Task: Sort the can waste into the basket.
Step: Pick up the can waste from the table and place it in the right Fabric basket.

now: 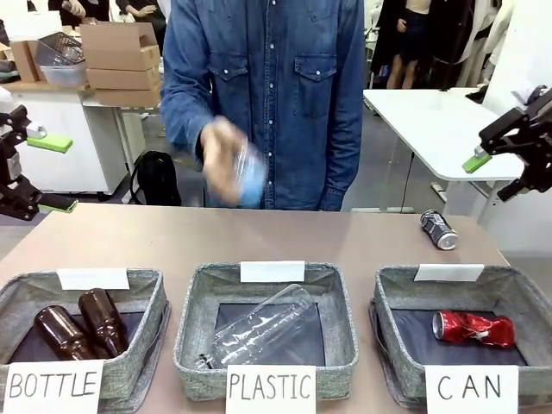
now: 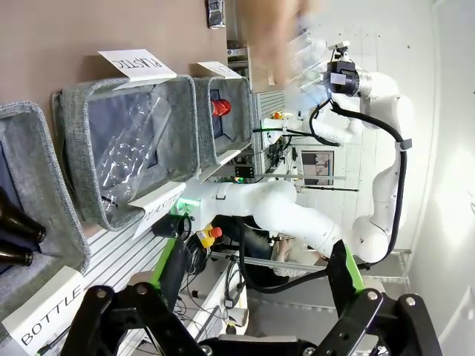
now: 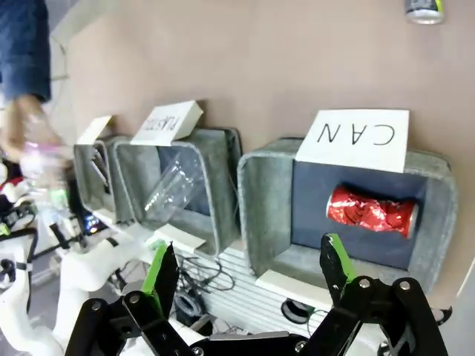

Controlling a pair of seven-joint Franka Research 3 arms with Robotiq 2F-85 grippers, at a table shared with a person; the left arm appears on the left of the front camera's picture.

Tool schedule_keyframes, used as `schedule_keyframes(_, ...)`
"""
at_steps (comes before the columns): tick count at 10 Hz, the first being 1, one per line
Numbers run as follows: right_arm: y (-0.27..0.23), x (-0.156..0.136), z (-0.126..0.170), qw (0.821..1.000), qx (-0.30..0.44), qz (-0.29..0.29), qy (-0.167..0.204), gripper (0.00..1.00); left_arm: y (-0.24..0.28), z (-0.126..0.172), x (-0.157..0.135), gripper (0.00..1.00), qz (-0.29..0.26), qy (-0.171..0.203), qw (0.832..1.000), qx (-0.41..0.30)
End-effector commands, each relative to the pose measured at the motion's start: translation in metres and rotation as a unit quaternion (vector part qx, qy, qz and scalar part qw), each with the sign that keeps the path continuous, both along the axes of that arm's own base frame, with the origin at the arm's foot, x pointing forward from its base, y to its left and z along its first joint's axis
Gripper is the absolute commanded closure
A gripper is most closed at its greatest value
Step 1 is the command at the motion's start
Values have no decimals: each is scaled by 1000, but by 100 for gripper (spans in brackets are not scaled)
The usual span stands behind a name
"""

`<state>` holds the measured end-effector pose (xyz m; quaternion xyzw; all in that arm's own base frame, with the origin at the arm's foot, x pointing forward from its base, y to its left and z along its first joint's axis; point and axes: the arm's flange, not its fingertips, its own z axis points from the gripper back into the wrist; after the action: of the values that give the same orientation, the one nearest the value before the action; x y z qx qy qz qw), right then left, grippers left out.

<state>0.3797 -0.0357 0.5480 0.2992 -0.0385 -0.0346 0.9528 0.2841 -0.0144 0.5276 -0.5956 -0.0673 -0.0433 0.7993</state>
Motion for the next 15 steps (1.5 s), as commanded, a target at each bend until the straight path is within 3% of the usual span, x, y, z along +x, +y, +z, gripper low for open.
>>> schedule_keyframes(1,5,33,-3,998,-55,0,-2,0,0,1,-1,0,-2,-5,1000,-8)
schedule_keyframes(2,8,71,-13,997,-74,20,15,0,0,1,-1,0,-2,-5,1000,-8)
schedule_keyframes(4,7,150,-53,994,-105,-8,39,0,0,1,-1,0,-2,-5,1000,-8)
schedule_keyframes(5,9,177,-76,986,-162,-15,38,0,0,1,-1,0,-2,-5,1000,-8)
schedule_keyframes(8,3,232,-138,974,-221,-44,34,0,0,1,-1,0,-2,-5,1000,-8)
schedule_keyframes(10,-6,253,-175,959,-267,-81,42,0,0,1,-1,0,-2,-5,1000,-8)
schedule_keyframes(15,-9,262,-230,952,-289,-90,49,0,0,1,-1,0,-2,-5,1000,-8)
